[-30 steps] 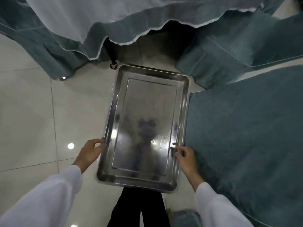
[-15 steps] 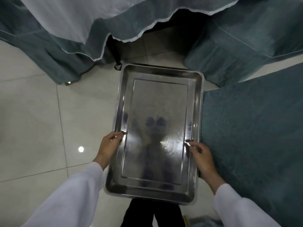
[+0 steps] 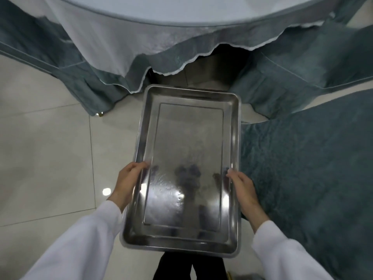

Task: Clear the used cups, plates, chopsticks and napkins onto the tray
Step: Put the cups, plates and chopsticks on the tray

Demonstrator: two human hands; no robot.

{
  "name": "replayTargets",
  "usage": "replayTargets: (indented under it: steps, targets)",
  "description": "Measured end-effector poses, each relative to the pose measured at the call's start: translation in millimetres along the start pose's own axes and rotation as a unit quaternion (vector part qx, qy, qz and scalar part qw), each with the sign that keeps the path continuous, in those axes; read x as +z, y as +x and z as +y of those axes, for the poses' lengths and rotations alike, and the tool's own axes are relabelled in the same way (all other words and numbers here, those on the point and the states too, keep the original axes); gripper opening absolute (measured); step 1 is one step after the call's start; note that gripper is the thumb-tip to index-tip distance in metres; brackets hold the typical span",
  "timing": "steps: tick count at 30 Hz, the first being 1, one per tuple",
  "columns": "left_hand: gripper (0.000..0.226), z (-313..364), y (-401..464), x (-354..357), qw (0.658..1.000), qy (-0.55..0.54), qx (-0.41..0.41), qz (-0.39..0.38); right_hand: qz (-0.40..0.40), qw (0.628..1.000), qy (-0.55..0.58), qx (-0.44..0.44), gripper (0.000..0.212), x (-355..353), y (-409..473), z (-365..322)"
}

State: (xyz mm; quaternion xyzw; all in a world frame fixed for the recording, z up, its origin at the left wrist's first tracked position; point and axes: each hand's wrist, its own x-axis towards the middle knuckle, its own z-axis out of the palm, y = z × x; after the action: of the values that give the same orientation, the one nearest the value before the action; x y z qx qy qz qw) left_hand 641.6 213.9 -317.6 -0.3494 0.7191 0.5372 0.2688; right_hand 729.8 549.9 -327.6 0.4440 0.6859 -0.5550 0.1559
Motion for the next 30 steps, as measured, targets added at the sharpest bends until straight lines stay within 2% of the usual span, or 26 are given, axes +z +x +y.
replayTargets:
  steps: [8, 12, 17, 21, 26, 30]
  targets:
    - [0.054, 62.2, -91.2, -43.4, 0.999, -0.025, 0.043, 0.011, -0.01, 0.998, 0.005, -0.055, 0.045, -26.2, -91.7, -77.2]
    - [0.07, 93.3, -133.2, -69.4, 0.997, 0.006, 0.073, 0.003, -0.008, 0.997, -0.01, -0.081, 0.057, -38.5, -137.7, -117.2]
    - [0.09, 128.0, -182.5, -103.4, 0.995, 0.006, 0.099, 0.008, -0.028, 0.995, -0.01, -0.1, 0.056, -44.7, -190.6, -163.5]
    - [0.087, 143.4, -210.1, -132.7, 0.993, -0.014, 0.116, 0.022, -0.041, 0.991, -0.019, -0.128, 0.058, -46.4, -221.1, -192.8]
    - [0.101, 155.6, -222.7, -166.6, 0.989, -0.035, 0.139, 0.026, -0.052, 0.989, -0.024, -0.14, 0.064, -31.2, -244.5, -216.9]
    - [0.087, 167.6, -215.7, -201.8, 0.989, -0.048, 0.14, 0.015, -0.043, 0.987, -0.04, -0.148, 0.061, 0.0, -257.2, -239.9]
